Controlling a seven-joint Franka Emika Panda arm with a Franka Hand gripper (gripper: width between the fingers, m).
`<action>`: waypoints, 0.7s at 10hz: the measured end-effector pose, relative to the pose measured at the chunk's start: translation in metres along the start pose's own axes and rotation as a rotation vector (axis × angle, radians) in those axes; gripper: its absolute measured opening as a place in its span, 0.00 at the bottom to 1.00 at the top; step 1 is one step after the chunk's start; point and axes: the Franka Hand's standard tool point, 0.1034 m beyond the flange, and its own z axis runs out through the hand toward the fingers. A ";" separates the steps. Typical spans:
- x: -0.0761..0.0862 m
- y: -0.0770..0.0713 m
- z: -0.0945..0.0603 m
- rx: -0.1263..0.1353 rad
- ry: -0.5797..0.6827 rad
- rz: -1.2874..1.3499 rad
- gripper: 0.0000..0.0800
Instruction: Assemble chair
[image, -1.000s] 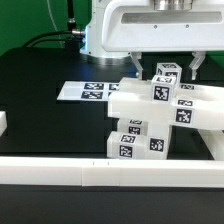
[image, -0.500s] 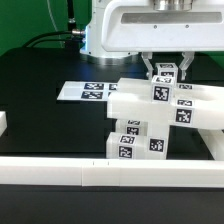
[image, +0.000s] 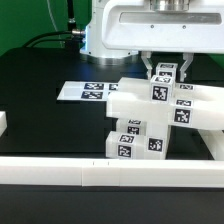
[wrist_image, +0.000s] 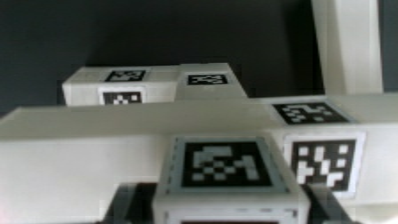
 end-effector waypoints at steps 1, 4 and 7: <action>-0.001 -0.001 0.000 0.000 0.000 0.080 0.33; -0.003 -0.007 0.000 -0.002 -0.005 0.373 0.33; -0.003 -0.007 0.000 -0.002 -0.004 0.445 0.33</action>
Offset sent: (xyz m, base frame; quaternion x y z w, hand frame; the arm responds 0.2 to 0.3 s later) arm -0.0004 0.0042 -0.0022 -0.0404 -0.0116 0.2373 0.9705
